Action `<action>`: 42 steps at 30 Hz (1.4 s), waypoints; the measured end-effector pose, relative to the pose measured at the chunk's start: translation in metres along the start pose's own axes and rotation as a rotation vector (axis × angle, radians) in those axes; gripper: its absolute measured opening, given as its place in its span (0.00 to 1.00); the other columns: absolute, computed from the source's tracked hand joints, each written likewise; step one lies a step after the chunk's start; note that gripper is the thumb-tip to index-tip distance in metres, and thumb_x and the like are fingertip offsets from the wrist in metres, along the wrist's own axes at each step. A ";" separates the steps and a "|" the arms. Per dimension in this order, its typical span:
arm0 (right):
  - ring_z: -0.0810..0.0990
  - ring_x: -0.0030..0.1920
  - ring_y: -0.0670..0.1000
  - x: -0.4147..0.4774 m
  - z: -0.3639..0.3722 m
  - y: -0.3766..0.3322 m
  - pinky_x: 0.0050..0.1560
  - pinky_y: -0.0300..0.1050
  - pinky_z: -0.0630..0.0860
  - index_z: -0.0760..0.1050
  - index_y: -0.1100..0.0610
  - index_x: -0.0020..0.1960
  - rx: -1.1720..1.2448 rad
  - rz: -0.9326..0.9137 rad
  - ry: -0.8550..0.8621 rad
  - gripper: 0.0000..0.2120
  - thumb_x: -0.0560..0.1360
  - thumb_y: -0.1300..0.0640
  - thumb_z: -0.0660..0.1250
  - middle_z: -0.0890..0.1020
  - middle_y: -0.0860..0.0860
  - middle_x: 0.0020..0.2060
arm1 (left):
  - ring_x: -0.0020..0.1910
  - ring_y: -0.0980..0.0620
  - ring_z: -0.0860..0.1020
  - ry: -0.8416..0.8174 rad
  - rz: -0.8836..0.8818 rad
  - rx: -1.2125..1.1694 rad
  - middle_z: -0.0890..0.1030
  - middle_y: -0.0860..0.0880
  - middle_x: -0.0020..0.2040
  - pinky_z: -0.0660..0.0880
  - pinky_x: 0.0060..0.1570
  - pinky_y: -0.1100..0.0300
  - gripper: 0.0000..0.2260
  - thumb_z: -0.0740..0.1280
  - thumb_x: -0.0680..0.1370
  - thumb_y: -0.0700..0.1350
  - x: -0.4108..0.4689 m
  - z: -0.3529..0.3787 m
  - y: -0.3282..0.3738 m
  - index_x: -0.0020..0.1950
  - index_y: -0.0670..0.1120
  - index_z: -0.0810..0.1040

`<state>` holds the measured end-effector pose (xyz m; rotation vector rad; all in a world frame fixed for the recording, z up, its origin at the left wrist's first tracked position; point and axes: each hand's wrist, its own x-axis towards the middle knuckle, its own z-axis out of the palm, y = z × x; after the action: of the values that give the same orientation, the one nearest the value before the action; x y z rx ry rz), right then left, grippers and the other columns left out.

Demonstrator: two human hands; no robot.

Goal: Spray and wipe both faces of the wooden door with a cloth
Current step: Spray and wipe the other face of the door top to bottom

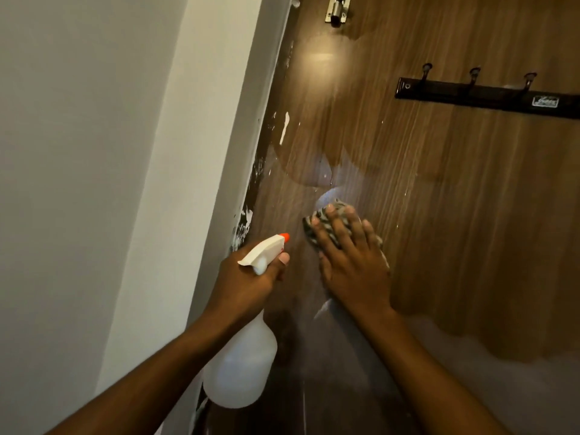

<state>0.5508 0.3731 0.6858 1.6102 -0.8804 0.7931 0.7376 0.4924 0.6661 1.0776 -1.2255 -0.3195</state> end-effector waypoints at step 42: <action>0.54 0.80 0.60 -0.036 0.027 -0.092 0.78 0.61 0.55 0.62 0.51 0.79 0.065 -0.134 -0.002 0.27 0.82 0.49 0.60 0.60 0.56 0.79 | 0.53 0.45 0.79 -0.067 0.012 0.007 0.80 0.43 0.56 0.77 0.54 0.45 0.20 0.67 0.74 0.52 -0.002 -0.076 -0.064 0.62 0.43 0.74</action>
<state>0.6134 0.3648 0.6050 1.7082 -0.7469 0.7321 0.8236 0.4990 0.6178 1.0724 -1.2932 -0.3447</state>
